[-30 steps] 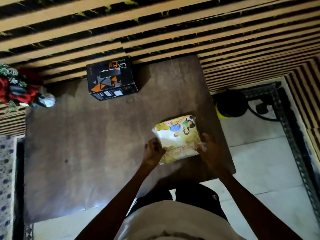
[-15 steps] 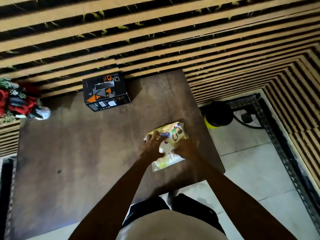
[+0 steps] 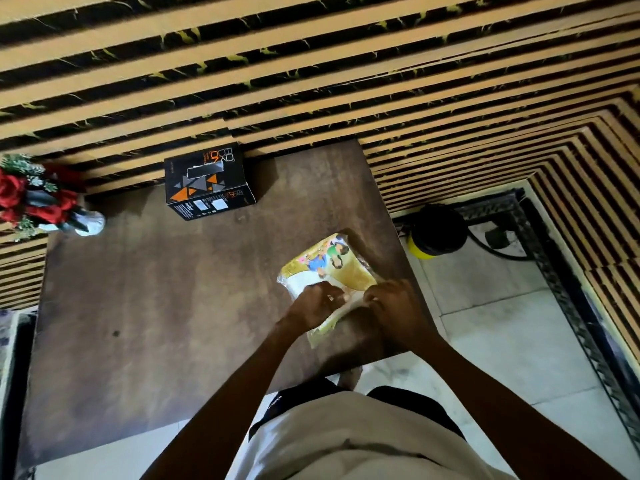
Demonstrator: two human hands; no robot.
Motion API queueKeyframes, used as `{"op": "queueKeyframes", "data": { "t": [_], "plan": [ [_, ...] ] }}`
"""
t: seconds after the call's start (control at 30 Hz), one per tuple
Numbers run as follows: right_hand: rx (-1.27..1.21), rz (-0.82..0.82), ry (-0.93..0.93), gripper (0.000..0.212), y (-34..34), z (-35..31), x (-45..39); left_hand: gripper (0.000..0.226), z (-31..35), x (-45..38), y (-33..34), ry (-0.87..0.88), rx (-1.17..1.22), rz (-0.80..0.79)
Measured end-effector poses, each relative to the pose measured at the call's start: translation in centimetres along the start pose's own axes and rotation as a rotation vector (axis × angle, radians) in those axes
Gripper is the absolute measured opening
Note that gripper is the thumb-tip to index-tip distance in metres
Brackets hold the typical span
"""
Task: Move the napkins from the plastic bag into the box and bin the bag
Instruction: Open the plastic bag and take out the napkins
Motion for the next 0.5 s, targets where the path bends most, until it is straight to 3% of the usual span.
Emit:
{"op": "queueKeyframes", "data": {
  "t": [0.07,0.17,0.3,0.37,0.43,0.5],
  "plan": [
    [0.089,0.041,-0.081,0.025,-0.2,0.0,0.3,0.019,0.5,0.6,0.7,0.003,-0.084,-0.14],
    [0.187,0.092,-0.127,0.004,-0.1,0.4,0.4,0.011,0.6,0.6,0.6,-0.047,-0.017,-0.082],
    [0.267,0.045,-0.199,0.014,0.7,1.5,1.1,0.012,1.3,0.7,-0.2,-0.206,0.341,0.189],
    [0.326,-0.123,-0.201,0.015,2.0,2.0,1.3,0.016,1.8,0.7,-0.7,-0.175,0.408,0.314],
    [0.27,-0.249,-0.157,0.017,1.7,1.9,1.4,0.019,2.6,0.9,-0.9,-0.138,0.42,0.334],
    [0.049,-0.242,-0.062,0.041,0.4,0.8,1.2,0.021,3.3,1.1,-0.7,-0.109,0.409,0.309]
  ]
}}
Point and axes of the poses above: each hand's wrist, its own x-axis away from the middle knuckle, its own y-axis out of the palm, z = x × y, the point moved 2 cm from there along -x, towards the middle knuckle, and after that the axes turned 13 degrees about x, right-handed, at the moved point
